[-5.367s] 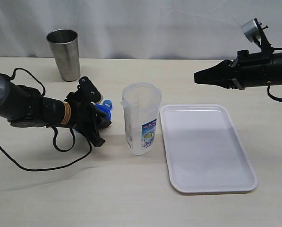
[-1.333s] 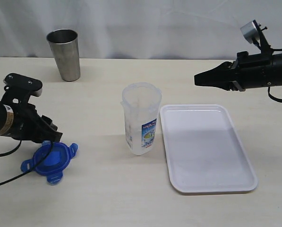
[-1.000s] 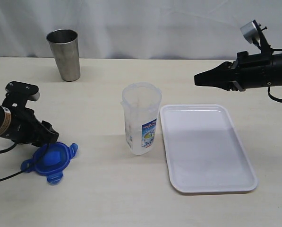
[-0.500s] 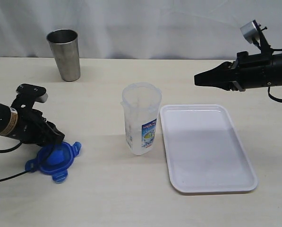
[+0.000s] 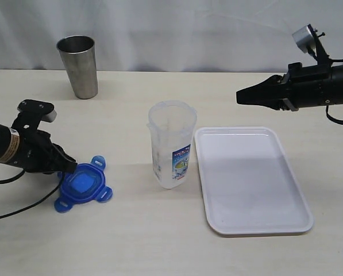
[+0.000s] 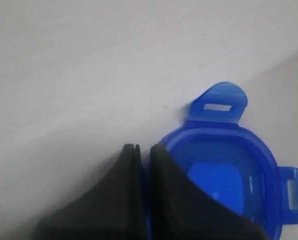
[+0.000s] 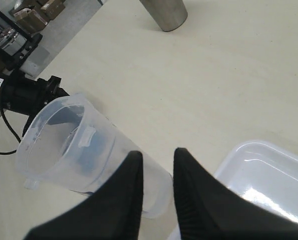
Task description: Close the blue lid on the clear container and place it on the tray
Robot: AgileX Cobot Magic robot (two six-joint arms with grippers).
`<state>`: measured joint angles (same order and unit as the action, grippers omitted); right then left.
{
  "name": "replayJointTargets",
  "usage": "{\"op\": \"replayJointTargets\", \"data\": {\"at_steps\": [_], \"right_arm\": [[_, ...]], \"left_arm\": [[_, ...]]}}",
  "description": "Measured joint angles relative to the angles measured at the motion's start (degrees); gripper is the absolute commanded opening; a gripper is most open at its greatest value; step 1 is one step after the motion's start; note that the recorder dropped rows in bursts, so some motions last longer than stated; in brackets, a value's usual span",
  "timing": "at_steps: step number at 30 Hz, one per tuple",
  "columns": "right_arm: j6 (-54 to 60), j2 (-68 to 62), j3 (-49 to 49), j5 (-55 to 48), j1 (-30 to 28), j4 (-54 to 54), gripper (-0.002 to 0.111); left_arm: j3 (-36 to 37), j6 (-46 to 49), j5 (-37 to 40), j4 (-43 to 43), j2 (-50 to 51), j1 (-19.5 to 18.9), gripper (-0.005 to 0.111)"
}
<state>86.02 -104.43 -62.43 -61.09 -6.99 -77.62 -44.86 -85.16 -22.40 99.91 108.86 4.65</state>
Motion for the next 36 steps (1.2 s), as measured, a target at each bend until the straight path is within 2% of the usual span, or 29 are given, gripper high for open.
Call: {"op": "replayJointTargets", "data": {"at_steps": [7, 14, 20, 23, 30, 32, 36], "right_arm": [[0.0, 0.0, 0.0, 0.0, 0.0, 0.0, 0.022], [0.0, 0.0, 0.0, 0.0, 0.0, 0.0, 0.022], [0.0, 0.0, 0.0, 0.0, 0.0, 0.0, 0.022], [0.2, 0.0, 0.0, 0.0, 0.0, 0.0, 0.022], [1.4, 0.0, 0.0, 0.0, 0.0, 0.0, 0.022], [2.0, 0.0, 0.0, 0.0, 0.0, 0.0, 0.022], [2.6, 0.0, 0.0, 0.0, 0.0, 0.0, 0.022]], "left_arm": [[0.0, 0.0, -3.0, -0.5, -4.0, 0.0, 0.000], [0.1, 8.6, -3.8, -10.9, -10.2, 0.0, 0.000], [0.1, 24.0, -9.4, -26.5, -14.2, 0.1, 0.000], [0.1, 33.8, -11.6, -35.0, -14.4, 1.7, 0.000], [0.1, 65.8, -18.8, -54.1, -14.4, 7.6, 0.000], [0.1, 72.4, -21.5, -57.0, -14.4, 8.8, 0.000], [0.1, 77.2, -25.7, -56.7, -14.4, 11.2, 0.000]]}}
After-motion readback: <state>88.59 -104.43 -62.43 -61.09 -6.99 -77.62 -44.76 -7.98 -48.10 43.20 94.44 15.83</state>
